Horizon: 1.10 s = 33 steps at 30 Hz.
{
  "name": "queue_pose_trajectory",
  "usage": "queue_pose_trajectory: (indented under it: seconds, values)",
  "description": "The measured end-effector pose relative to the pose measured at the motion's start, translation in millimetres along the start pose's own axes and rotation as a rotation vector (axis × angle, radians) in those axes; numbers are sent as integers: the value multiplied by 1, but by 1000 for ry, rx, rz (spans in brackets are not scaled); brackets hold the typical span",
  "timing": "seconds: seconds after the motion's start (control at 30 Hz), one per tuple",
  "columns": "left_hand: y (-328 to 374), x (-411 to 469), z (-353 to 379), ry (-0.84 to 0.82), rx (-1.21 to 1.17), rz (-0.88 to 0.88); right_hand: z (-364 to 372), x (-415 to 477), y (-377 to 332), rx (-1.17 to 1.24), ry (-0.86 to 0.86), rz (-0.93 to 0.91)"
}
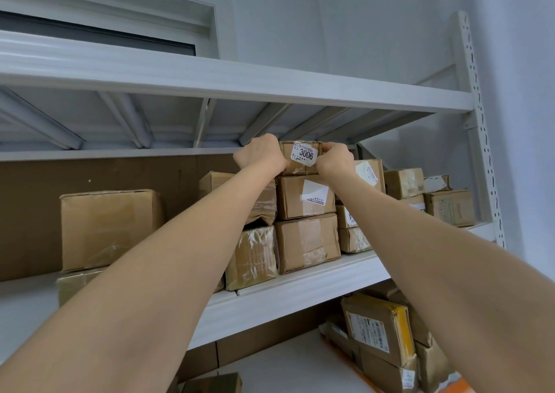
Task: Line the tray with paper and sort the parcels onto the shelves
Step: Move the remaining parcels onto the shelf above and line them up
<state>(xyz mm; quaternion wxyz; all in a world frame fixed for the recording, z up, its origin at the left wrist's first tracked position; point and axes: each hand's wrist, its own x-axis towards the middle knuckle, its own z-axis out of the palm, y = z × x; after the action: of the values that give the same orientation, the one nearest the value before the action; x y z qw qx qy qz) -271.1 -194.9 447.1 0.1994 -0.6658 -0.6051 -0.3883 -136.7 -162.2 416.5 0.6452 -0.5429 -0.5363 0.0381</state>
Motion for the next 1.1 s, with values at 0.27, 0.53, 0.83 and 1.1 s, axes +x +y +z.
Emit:
queue_pose_trajectory:
  seconds: [0.27,0.53,0.83,1.1]
  values:
    - [2,-13,-7,-46,-32,38,-1,-15,-7,-83,-24,-33]
    - [-5,-37,-13,110,-249,168,-8,-44,-17,-125,81,-12]
    - [-20,-93,-6,150,-483,292,-18,-110,-14,-187,160,58]
    - [-52,-141,-1,61,-665,399,-24,-171,-14,-316,188,101]
